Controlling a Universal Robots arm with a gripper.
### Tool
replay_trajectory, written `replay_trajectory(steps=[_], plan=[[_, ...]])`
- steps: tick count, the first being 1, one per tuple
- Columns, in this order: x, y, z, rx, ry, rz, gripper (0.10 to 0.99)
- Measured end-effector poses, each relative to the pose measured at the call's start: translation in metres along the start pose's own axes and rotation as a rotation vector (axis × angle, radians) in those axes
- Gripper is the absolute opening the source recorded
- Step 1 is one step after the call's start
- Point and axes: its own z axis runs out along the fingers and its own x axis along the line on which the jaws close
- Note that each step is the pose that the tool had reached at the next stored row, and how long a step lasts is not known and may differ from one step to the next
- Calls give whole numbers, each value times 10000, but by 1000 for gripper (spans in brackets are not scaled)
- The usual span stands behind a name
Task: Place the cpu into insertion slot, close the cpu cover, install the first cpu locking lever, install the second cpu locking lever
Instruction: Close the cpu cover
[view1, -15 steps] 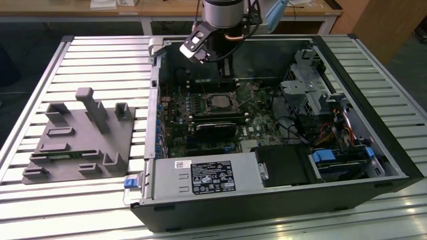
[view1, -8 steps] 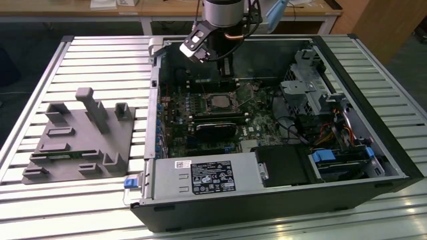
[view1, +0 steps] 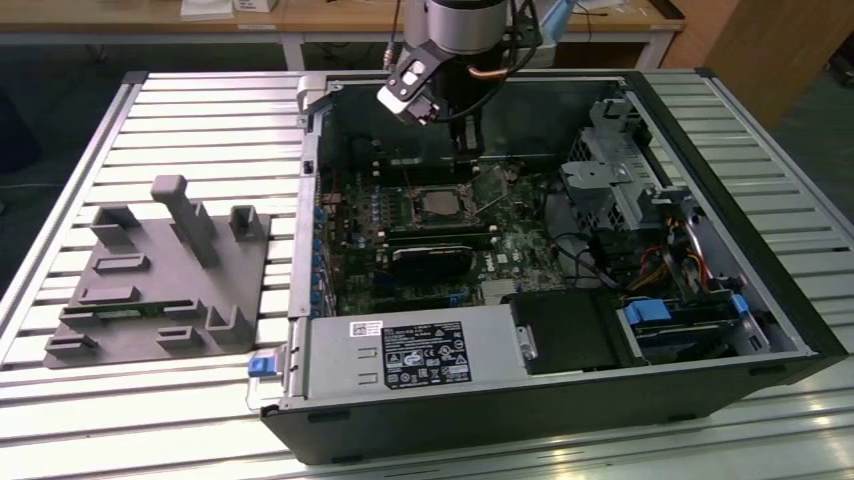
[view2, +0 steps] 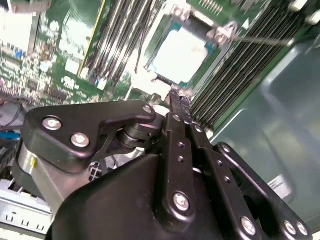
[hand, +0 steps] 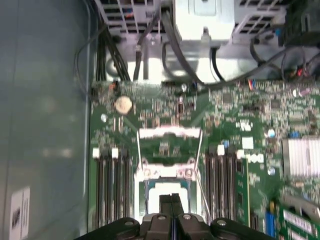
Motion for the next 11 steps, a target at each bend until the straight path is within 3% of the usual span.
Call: replay_trajectory(steps=[11], plan=[[9, 359, 32, 29, -4, 0, 106]])
